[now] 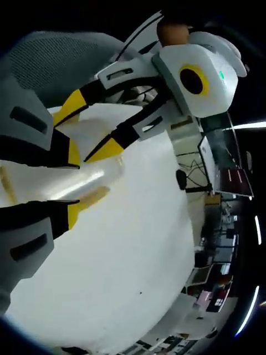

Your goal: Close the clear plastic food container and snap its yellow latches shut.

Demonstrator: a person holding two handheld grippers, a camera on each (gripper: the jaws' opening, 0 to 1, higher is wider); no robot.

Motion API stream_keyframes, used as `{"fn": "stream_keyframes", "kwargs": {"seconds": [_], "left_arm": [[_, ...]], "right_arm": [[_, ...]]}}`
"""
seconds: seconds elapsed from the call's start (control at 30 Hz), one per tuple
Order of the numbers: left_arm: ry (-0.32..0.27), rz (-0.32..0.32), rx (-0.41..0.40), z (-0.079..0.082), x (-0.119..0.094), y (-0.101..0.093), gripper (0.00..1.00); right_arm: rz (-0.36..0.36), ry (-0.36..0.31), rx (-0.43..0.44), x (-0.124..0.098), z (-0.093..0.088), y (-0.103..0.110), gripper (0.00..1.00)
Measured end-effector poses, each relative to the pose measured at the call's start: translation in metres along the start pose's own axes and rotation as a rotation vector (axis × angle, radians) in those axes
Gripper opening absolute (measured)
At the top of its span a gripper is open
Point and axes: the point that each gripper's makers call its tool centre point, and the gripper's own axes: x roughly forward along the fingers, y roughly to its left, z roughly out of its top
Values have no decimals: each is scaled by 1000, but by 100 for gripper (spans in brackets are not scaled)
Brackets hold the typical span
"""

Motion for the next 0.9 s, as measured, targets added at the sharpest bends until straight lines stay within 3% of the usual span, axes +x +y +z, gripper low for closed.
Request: {"fn": "stream_keyframes", "kwargs": {"seconds": [0.2, 0.43, 0.9], "left_arm": [[-4, -10, 30, -2, 1, -9, 30], [7, -4, 128, -9, 2, -18, 34], [1, 75, 349, -15, 4, -16, 30]], "right_arm": [[24, 14, -20, 3, 0, -5, 27], [71, 56, -15, 7, -3, -10, 32], [228, 149, -48, 13, -6, -8, 33]]}}
